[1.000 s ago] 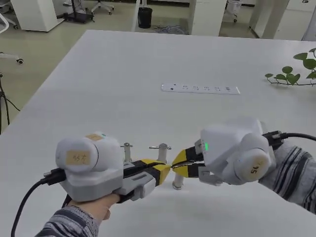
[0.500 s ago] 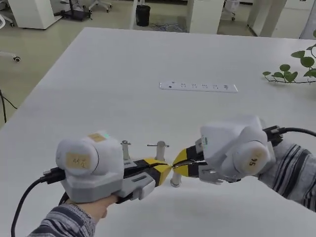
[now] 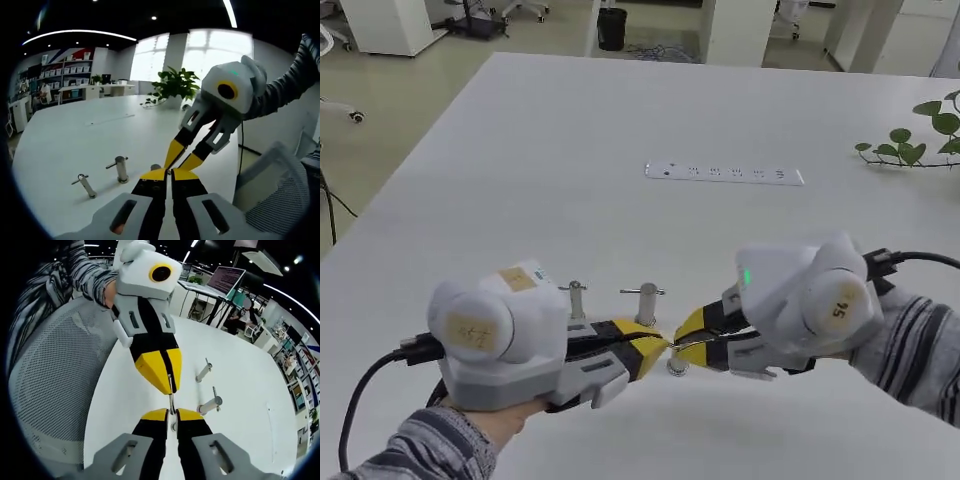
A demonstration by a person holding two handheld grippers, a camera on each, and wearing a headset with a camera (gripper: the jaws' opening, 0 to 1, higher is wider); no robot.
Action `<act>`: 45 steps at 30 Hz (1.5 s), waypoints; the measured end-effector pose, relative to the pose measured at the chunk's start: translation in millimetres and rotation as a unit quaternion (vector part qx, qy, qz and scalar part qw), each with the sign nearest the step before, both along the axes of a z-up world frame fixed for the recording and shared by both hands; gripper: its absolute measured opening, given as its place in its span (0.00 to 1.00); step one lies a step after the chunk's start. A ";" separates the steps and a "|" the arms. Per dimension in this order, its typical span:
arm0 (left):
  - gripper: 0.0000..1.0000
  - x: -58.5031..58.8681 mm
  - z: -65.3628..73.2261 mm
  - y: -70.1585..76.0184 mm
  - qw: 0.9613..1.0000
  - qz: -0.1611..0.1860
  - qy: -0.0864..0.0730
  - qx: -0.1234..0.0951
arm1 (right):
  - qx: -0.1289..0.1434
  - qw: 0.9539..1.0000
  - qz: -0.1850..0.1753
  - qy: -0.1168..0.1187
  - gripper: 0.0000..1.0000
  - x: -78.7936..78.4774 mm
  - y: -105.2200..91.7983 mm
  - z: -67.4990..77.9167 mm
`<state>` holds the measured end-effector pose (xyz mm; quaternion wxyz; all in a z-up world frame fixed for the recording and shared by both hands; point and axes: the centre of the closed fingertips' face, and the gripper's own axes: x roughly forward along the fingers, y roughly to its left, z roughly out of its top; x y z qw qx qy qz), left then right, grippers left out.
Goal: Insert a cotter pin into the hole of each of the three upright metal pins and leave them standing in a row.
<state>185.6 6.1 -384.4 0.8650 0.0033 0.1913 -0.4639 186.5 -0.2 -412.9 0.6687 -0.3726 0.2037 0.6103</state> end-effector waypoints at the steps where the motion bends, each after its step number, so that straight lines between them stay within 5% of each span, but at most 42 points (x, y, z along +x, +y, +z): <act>1: 0.00 -1.0 0.7 -0.5 1.000 -0.003 -0.001 0.000 | 0.002 1.000 -0.001 0.004 0.01 -0.5 -0.3 -0.2; 14: 0.00 -11.1 6.4 -2.3 0.999 -0.035 -0.011 -0.003 | 0.013 0.999 0.006 0.034 0.00 -11.8 -1.2 1.4; 25: 0.00 -16.8 3.2 -3.9 0.999 -0.045 -0.017 0.010 | -0.018 0.999 0.037 -0.007 0.00 -14.9 -4.3 2.3; 32: 0.03 -10.8 -2.0 -9.1 0.998 -0.042 -0.024 0.029 | -0.040 0.999 0.031 -0.015 0.00 -11.3 -12.9 -1.2; 45: 0.24 11.5 -19.0 -11.1 0.998 0.010 -0.044 0.052 | -0.085 0.996 -0.020 -0.019 0.00 12.2 -41.1 -14.0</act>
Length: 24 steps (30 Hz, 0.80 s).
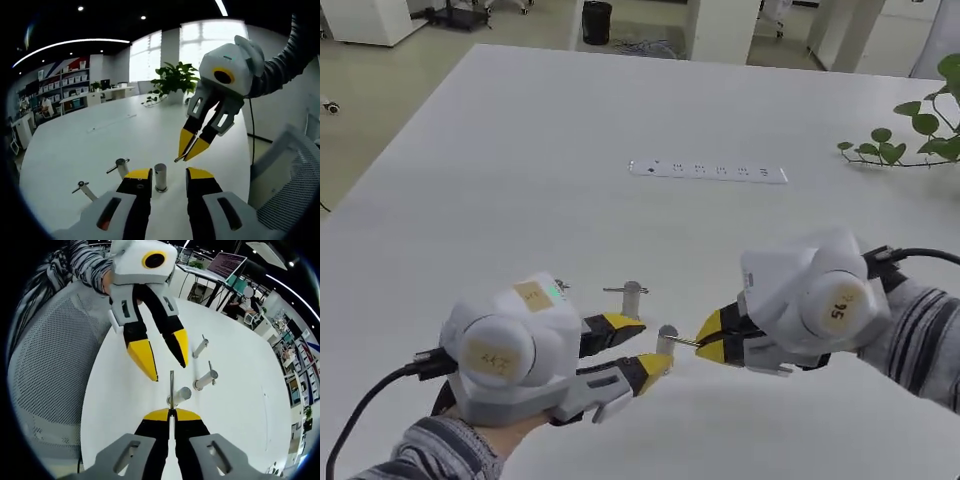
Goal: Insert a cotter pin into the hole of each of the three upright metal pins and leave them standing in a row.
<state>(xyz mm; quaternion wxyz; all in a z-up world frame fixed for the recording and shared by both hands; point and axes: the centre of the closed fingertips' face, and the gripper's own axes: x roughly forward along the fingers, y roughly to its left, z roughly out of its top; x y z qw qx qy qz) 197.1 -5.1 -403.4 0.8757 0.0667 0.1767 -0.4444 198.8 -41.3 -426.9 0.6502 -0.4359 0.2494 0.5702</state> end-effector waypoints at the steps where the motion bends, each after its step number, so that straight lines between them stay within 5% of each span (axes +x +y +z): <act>1: 0.25 3.0 -1.7 0.3 1.000 0.009 -0.002 0.001 | -0.007 1.000 -0.002 0.000 0.00 1.9 -2.9 -2.7; 4: 0.24 9.5 -5.2 2.1 1.000 0.027 -0.013 0.010 | -0.016 1.000 -0.012 0.001 0.00 6.0 -7.8 -8.4; 24: 0.24 27.2 -44.7 -8.1 0.997 0.059 0.020 0.037 | -0.052 0.997 -0.052 0.013 0.00 21.8 -28.4 -35.7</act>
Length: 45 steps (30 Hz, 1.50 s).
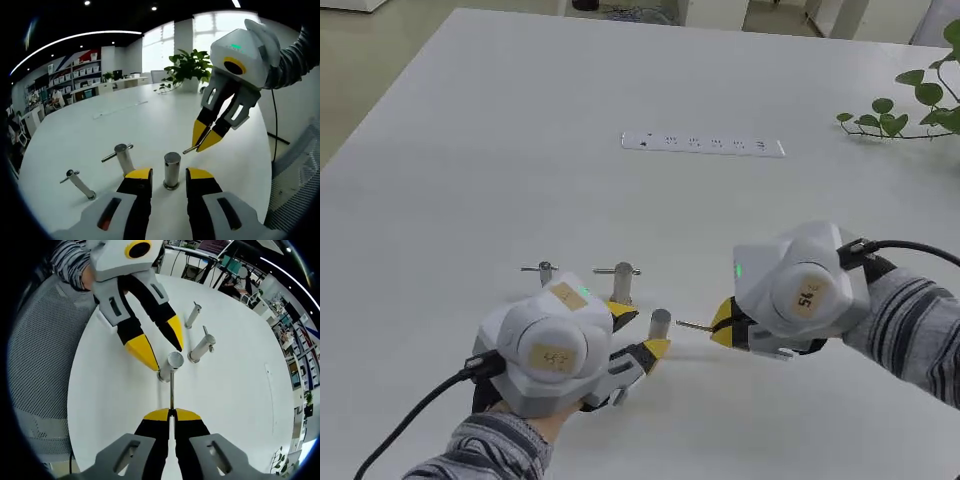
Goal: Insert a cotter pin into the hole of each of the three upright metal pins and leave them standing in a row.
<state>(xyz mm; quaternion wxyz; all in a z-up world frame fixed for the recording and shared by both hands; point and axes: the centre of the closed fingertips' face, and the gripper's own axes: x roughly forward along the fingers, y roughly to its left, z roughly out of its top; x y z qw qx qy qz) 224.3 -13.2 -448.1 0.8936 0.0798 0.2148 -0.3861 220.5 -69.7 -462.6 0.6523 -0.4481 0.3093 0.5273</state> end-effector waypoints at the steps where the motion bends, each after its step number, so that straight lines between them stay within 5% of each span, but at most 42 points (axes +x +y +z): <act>1: 0.24 0.9 -1.4 -0.4 1.000 0.002 0.002 0.001 | 0.001 1.000 0.000 0.001 0.00 -0.2 0.4 0.2; 11: 0.17 5.5 -20.5 -6.0 0.999 0.022 0.033 0.005 | 0.004 1.000 -0.001 0.005 0.00 2.6 3.7 -4.0; 31: 0.10 6.5 -27.0 -12.0 0.999 0.023 0.037 0.010 | -0.012 1.000 0.014 0.000 0.00 5.6 9.7 -8.8; 45: 0.09 6.9 -27.9 -12.1 0.999 0.023 0.034 0.012 | -0.022 0.999 0.027 -0.018 0.00 5.3 8.2 5.5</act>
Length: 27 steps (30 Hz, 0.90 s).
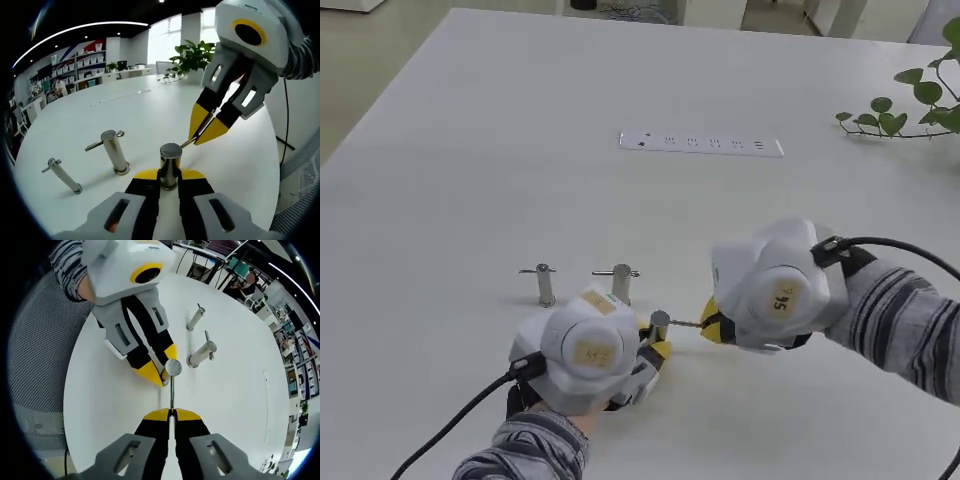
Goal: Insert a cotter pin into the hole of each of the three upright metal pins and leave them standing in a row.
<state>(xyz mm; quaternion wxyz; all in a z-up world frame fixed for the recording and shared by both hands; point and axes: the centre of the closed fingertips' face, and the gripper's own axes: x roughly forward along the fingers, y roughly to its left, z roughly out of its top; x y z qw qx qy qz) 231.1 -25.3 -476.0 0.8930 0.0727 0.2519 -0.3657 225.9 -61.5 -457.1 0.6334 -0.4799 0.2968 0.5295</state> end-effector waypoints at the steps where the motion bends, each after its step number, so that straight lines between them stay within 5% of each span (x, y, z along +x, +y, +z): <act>1: 0.09 0.0 0.0 0.0 1.000 0.000 0.000 0.000 | 0.002 1.000 -0.001 -0.001 0.00 0.1 0.2 1.2; 27: 0.09 1.0 -0.8 -0.2 1.000 0.005 -0.008 0.001 | 0.030 0.999 0.011 -0.001 0.00 -0.9 20.8 5.8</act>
